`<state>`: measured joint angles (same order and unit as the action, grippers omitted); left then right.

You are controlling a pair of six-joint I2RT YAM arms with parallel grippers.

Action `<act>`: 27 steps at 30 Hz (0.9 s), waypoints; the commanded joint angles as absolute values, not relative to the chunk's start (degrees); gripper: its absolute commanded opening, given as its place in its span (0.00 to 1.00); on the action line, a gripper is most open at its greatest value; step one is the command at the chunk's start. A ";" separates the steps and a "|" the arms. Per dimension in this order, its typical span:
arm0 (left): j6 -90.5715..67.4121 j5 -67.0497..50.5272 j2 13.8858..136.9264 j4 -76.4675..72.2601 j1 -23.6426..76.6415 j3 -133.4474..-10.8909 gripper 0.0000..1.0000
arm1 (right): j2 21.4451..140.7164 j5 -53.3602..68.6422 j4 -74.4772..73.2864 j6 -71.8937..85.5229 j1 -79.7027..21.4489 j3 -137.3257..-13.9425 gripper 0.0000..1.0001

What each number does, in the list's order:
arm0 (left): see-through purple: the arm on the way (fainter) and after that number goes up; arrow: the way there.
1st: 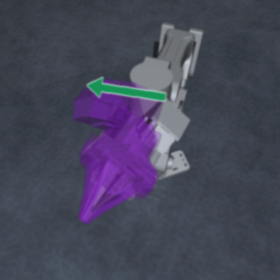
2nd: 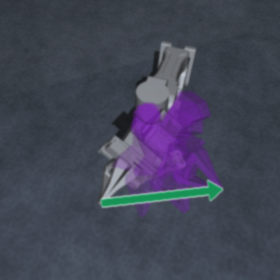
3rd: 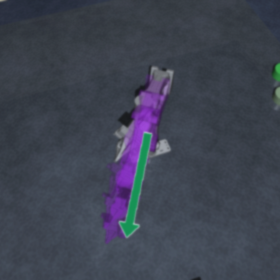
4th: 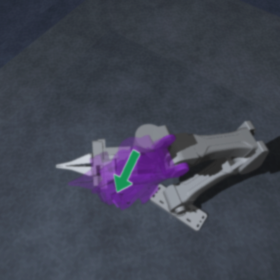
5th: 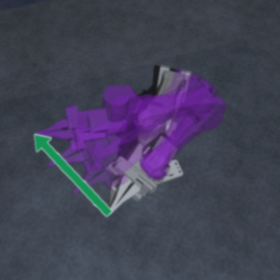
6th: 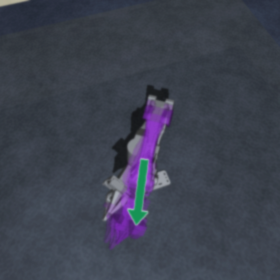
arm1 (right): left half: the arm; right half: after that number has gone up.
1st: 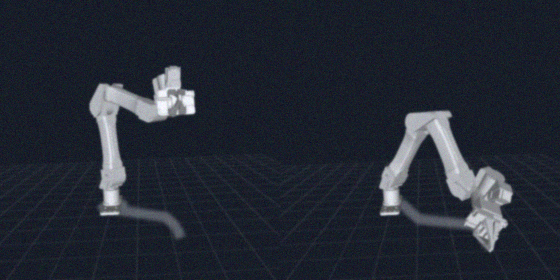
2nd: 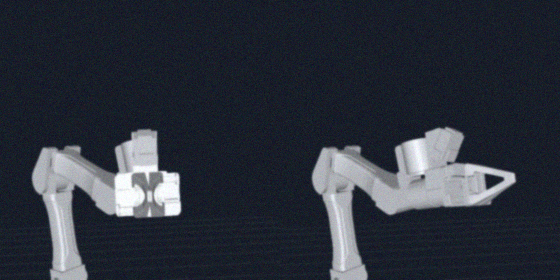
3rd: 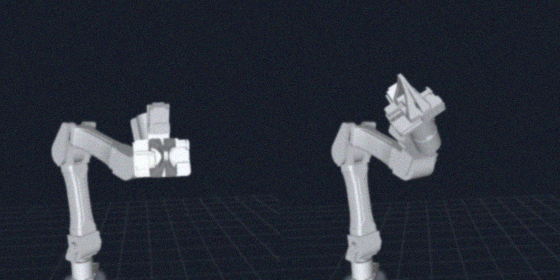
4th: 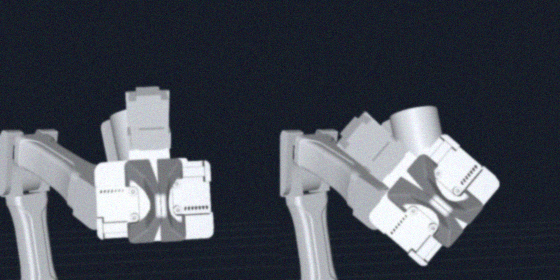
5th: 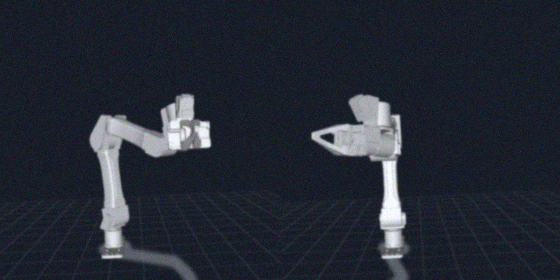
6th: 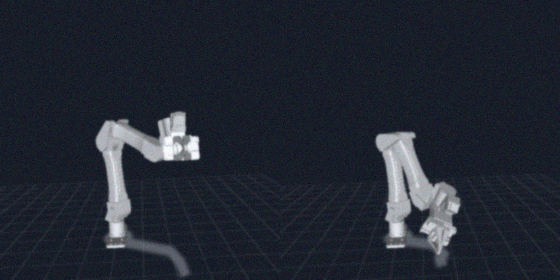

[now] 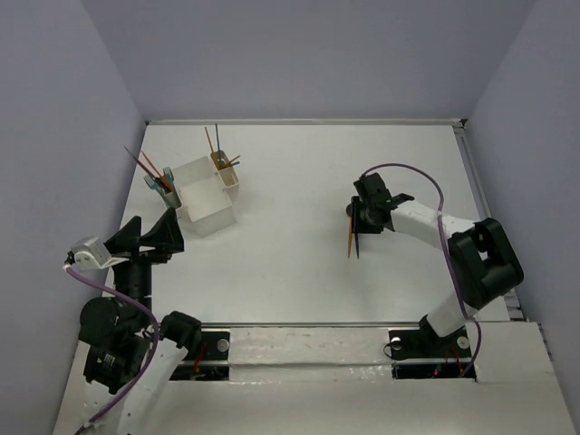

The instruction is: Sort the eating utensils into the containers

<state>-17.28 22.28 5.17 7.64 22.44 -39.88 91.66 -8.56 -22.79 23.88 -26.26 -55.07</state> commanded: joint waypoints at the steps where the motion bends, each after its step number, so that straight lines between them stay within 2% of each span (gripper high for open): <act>1: -16.96 21.97 4.39 6.06 22.76 -39.81 0.99 | 94.30 -9.40 -22.15 22.68 -26.02 -58.01 0.41; 12: -16.96 22.24 4.04 6.15 23.29 -39.90 0.99 | 100.37 -11.25 -22.24 21.62 -26.02 -61.87 0.29; 16: -16.96 22.15 4.22 6.15 23.29 -39.90 0.99 | 102.30 -12.22 -22.41 21.10 -26.02 -63.45 0.28; 18: -16.96 22.06 4.22 6.15 23.29 -39.90 0.99 | 103.35 -12.48 -22.76 20.92 -26.02 -64.60 0.25; 19: -16.96 22.15 4.22 6.15 23.29 -39.90 0.99 | 103.62 -12.57 -22.76 20.83 -26.02 -65.03 0.12; 22: -17.05 21.97 4.13 6.15 23.29 -39.82 0.99 | 101.87 -13.53 -22.94 20.66 -26.02 -65.48 0.00; 27: -17.05 21.88 3.96 6.15 23.29 -39.90 0.99 | 94.85 -14.76 -25.04 19.78 -26.02 -66.88 0.00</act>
<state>-17.26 22.33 4.99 7.70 22.90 -39.88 101.43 -12.16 -23.79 20.95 -26.26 -63.40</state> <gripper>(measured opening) 0.986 0.051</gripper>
